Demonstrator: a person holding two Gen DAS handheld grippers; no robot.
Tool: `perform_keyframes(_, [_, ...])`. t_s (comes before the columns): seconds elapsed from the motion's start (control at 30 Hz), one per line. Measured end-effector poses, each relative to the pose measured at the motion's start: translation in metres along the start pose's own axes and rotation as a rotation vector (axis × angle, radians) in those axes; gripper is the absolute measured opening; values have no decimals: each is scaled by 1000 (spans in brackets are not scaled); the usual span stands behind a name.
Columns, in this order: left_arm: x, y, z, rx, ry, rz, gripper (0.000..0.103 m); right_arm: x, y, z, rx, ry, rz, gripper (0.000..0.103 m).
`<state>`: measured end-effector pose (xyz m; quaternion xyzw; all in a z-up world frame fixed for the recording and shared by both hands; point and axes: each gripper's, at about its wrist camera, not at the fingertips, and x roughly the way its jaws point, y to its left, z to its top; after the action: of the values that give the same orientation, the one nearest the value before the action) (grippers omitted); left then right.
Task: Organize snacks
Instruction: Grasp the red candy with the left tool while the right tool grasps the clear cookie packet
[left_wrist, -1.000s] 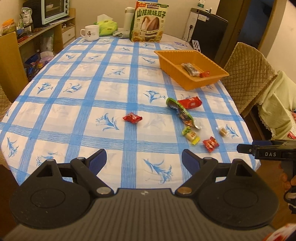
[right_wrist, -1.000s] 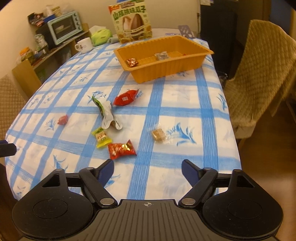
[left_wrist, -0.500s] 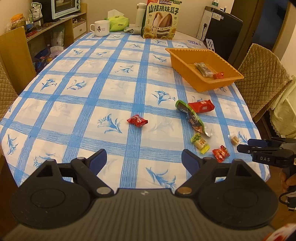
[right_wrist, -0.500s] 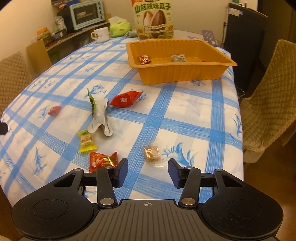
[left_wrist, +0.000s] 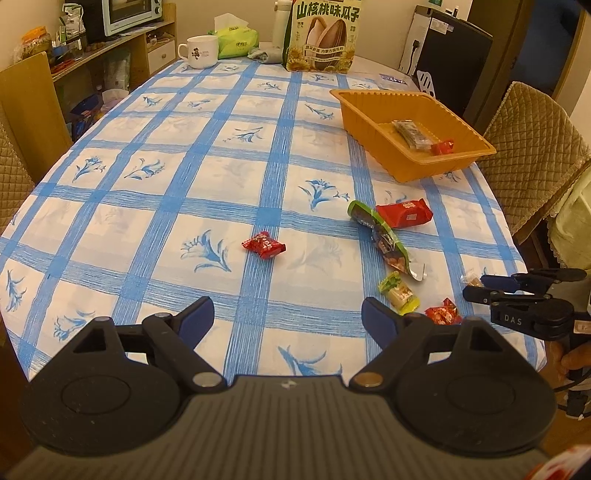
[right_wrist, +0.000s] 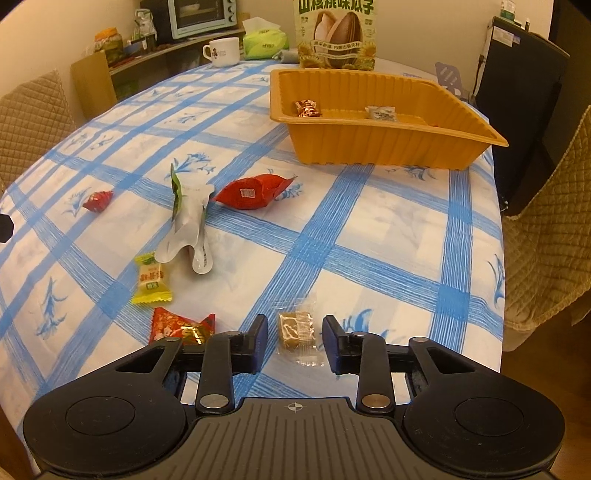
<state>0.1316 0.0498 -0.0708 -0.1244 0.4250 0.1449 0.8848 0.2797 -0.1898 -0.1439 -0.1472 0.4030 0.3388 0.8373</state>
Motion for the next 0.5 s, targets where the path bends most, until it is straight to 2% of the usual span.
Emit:
perform_keyframes(0.13, [5, -1, 2, 2, 3, 3, 83, 2, 2, 1, -26, -4, 8, 21])
perform_keyframes(0.43, [24, 0, 12, 6, -2, 4, 75, -9, -16, 16, 30, -36, -8, 21])
perform_keyframes(0.5, [33, 0, 16, 6, 0, 5, 70, -15, -25, 21, 54, -51, -19, 21])
